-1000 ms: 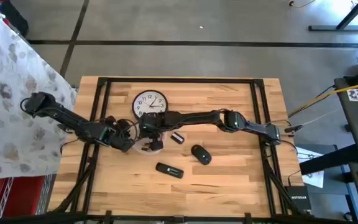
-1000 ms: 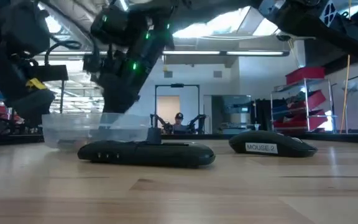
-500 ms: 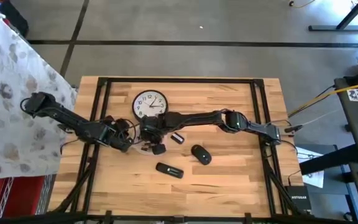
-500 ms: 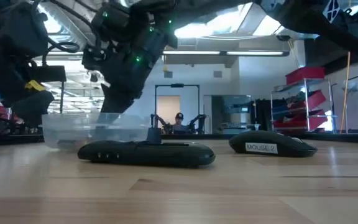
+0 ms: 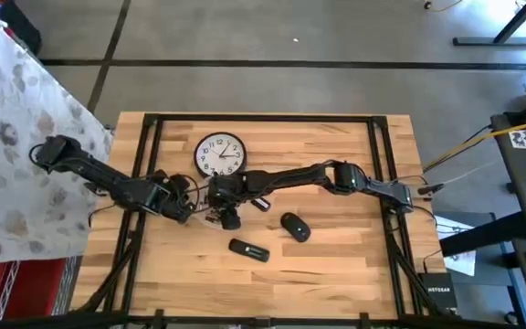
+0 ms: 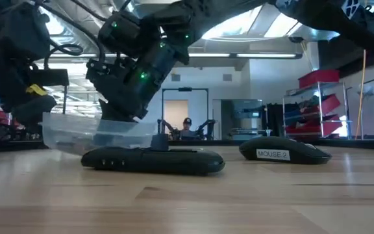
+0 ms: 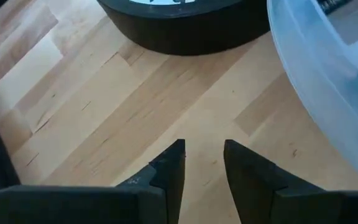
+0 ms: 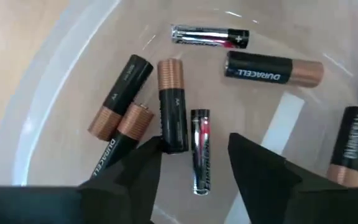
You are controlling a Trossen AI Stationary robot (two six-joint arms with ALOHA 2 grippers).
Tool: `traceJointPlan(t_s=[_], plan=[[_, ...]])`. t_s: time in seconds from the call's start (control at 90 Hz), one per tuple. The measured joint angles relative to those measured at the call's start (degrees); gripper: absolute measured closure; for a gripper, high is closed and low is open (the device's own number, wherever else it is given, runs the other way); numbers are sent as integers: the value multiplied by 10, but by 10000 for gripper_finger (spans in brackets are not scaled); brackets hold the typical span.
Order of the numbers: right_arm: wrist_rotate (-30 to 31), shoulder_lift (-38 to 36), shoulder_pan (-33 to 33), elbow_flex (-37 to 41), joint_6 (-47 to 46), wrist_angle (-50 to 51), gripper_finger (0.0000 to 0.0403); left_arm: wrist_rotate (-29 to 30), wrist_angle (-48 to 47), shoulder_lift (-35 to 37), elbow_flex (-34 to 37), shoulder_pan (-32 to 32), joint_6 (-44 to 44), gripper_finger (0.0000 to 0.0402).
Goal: Insert battery
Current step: Insert the silver battery into the remote control
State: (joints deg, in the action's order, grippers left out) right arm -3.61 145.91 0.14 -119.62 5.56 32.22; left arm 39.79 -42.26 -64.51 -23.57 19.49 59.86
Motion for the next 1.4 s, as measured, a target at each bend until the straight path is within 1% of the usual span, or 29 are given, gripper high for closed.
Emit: traceJointPlan(t_s=[0.122, 0.244, 0.3, 0.422, 0.533, 0.644, 0.767, 0.933, 1.189, 1.4], plan=[[2, -1, -4, 16, -21, -2, 305, 0, 19, 0, 0, 0, -6, 306], [6, -4, -5, 30, -40, -2, 374, 0, 37, 0, 0, 0, -20, 306], [7, -4, -5, 32, -38, -4, 389, 0, 45, 0, 0, 0, -26, 306], [24, -4, -5, 31, -40, -12, 390, 0, 43, 0, 0, 0, -27, 306], [34, -3, -5, 11, -35, 8, 397, 0, 42, 0, 0, 0, -26, 306], [44, 0, -5, -33, -34, 45, 399, 0, 39, 0, 0, 0, -21, 306], [77, 5, -5, -83, -19, 99, 401, 0, 38, 0, 0, 0, -17, 306], [94, 5, -6, -136, -5, 133, 402, 0, 38, 0, 0, 0, -17, 306], [90, 4, -6, -144, -5, 144, 402, 0, 36, 0, 0, 0, -19, 306], [102, -26, 3, -144, -7, 197, 398, 2, 20, 0, 0, 0, -17, 306]])
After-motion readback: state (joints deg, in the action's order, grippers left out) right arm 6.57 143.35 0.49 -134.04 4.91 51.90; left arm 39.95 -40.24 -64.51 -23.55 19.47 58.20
